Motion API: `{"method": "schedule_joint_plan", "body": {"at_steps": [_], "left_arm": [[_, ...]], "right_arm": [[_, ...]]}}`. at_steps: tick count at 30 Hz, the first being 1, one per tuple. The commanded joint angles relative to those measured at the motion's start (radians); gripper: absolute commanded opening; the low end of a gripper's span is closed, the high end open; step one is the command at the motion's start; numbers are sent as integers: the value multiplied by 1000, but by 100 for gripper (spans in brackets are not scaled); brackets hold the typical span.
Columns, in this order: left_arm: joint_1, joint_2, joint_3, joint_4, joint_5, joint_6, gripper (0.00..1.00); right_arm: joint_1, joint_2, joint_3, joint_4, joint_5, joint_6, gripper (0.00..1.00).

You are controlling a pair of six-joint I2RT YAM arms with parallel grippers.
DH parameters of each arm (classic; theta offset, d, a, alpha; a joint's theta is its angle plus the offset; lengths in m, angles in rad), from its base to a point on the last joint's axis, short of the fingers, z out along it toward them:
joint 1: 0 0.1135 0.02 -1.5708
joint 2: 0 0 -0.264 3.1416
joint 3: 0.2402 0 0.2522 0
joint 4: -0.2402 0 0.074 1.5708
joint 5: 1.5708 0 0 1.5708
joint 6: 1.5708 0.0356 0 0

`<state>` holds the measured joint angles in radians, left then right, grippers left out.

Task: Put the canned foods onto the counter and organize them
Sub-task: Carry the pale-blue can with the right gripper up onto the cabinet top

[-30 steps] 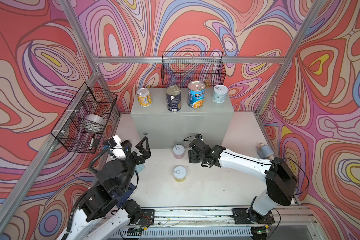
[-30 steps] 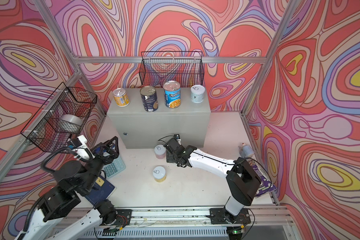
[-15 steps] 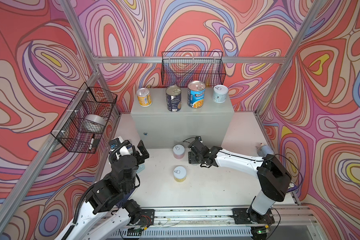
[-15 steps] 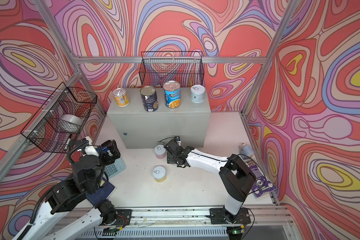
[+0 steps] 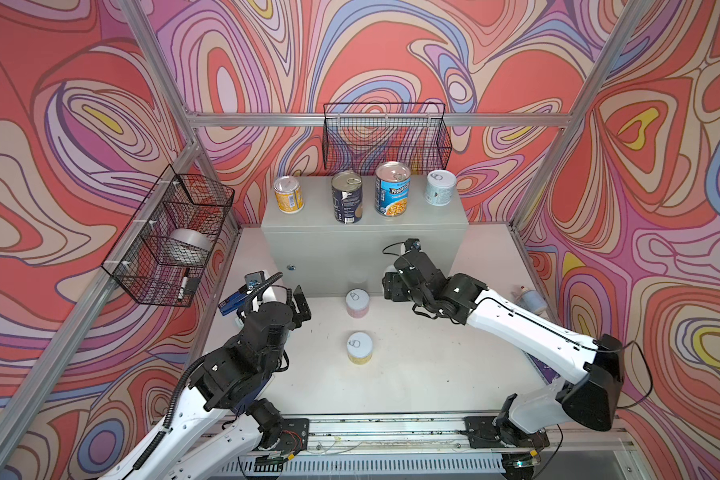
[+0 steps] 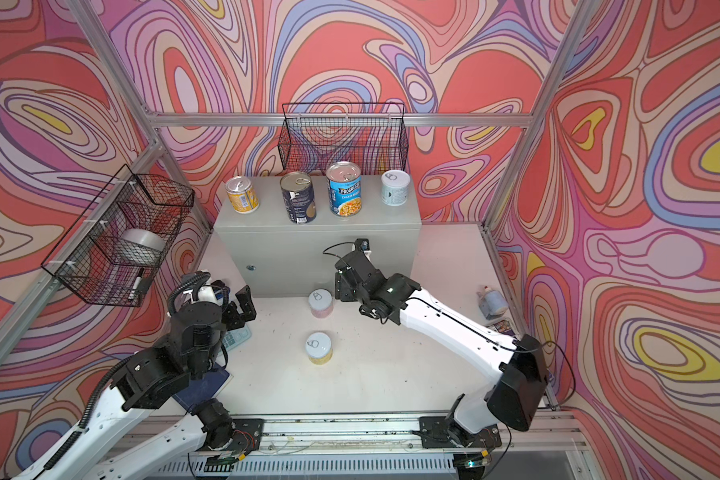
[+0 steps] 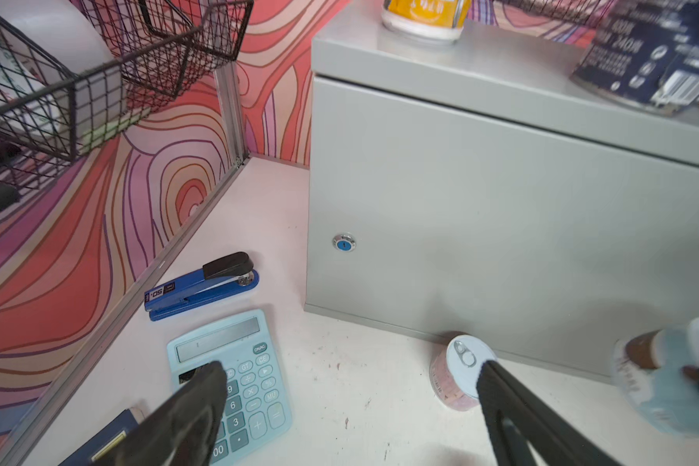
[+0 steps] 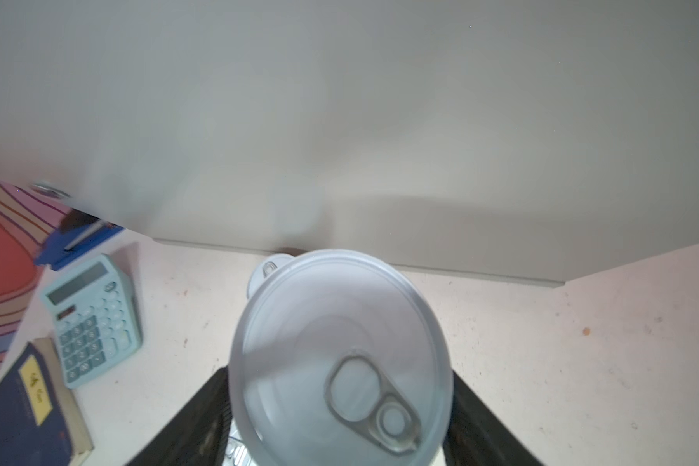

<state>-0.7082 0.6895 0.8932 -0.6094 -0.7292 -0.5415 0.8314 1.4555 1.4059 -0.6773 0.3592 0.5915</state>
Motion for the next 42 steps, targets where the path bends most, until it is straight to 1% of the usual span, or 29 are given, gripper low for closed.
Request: {"method": "schedule_joint_plan", "body": {"at_steps": [1, 7, 13, 17, 21, 25, 35, 42], "left_arm": [[-2, 31, -7, 0, -11, 3, 100], [-2, 70, 51, -26, -24, 29, 100], [-2, 59, 67, -15, 20, 43, 100], [-2, 56, 78, -26, 17, 55, 100], [-2, 52, 95, -48, 13, 58, 100], [-2, 44, 96, -47, 19, 60, 100], [-2, 43, 109, -42, 66, 88, 100], [-2, 32, 99, -46, 79, 86, 100]], "right_arm": [[-3, -30, 76, -41, 58, -54, 46], [-3, -53, 173, -63, 61, -104, 46], [-4, -62, 269, -84, 73, -146, 46], [-15, -62, 325, -84, 77, -180, 46], [-40, -45, 379, -83, 80, -207, 46], [-75, -10, 425, -72, 48, -221, 45], [-139, 97, 504, -36, 7, -242, 44], [-151, 124, 565, -61, 57, -277, 44]]}}
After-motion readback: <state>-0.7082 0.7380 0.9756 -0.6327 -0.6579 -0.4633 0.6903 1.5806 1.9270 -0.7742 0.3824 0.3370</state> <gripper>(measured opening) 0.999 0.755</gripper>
